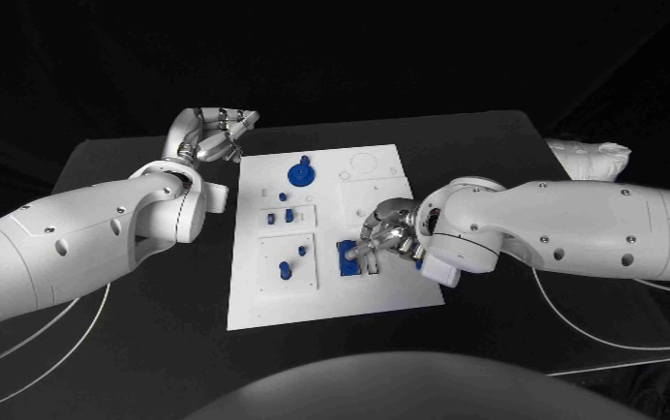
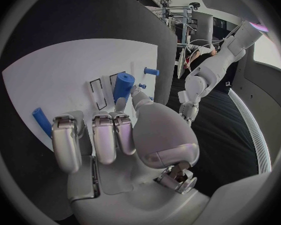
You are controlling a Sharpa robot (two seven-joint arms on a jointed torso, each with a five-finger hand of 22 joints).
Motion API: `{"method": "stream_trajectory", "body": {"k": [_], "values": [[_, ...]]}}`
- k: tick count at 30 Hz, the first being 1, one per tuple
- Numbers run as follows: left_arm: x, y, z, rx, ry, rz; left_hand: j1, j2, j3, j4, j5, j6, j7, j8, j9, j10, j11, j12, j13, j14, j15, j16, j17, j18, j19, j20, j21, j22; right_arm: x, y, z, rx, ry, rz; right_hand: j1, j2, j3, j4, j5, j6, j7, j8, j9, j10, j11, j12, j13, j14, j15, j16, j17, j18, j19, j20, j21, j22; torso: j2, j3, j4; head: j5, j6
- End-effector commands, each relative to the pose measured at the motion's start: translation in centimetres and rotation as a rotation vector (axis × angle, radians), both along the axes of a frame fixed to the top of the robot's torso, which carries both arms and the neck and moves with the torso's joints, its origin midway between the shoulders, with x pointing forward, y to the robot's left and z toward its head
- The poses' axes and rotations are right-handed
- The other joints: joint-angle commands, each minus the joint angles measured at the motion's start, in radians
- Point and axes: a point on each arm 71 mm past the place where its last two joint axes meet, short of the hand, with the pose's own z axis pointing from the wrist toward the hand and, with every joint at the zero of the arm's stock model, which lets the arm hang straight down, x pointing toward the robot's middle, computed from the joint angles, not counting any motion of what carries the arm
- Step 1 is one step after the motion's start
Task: Assemble the parts on the task board
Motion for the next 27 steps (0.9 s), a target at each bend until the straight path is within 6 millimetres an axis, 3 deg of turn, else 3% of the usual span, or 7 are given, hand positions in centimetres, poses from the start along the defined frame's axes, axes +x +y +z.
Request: {"method": "stream_trajectory", "body": {"k": [1,12,27], "values": [[-0.04,-0.22,0.09,-0.003,-0.004,-0.019,0.004,0.009,-0.007,0.0,0.005,-0.003,-0.002,0.003,0.001,0.0,-0.004,0.004,0.001,0.005,-0.001,-0.002,-0.001,0.003,0.01,0.0,-0.006,0.002,-0.2,0.1,-0.31,-0.047,0.015,0.055,0.001,-0.002,-0.008,0.001,-0.005,0.002,-0.004,0.007,0.005,0.103,-0.006,0.003,0.262,0.102,-0.007,0.004,0.263,-0.007,0.105,-0.007,0.004,0.263,0.0,-0.001,0.0003,0.0,0.0],[-0.06,-0.18,0.09,-0.003,-0.004,-0.018,0.004,0.009,-0.007,0.0,0.005,-0.003,-0.002,0.003,0.001,0.0,-0.004,0.004,0.001,0.005,-0.001,-0.002,-0.001,0.003,0.01,0.0,-0.006,0.002,-0.28,0.07,-0.48,-0.06,0.02,0.064,0.003,-0.003,-0.011,0.0,-0.007,0.008,-0.008,0.018,0.025,0.103,-0.009,0.003,0.262,0.102,-0.01,0.004,0.263,-0.007,0.105,-0.01,0.004,0.263,0.0,-0.0003,-0.0006,-0.001,0.0],[-0.05,-0.21,0.09,-0.003,-0.003,-0.019,0.004,0.009,-0.007,0.0,0.005,-0.003,-0.002,0.003,0.001,0.0,-0.004,0.004,0.001,0.005,-0.001,-0.002,-0.001,0.003,0.01,0.0,-0.006,0.002,-0.09,-0.2,-0.52,-0.058,0.017,0.041,-0.001,0.013,-0.007,0.008,-0.003,0.004,-0.01,0.014,0.04,0.103,-0.012,0.003,0.262,0.102,-0.013,0.004,0.263,-0.007,0.105,-0.013,0.004,0.263,0.0,-0.0001,-0.0006,-0.002,0.0]]}}
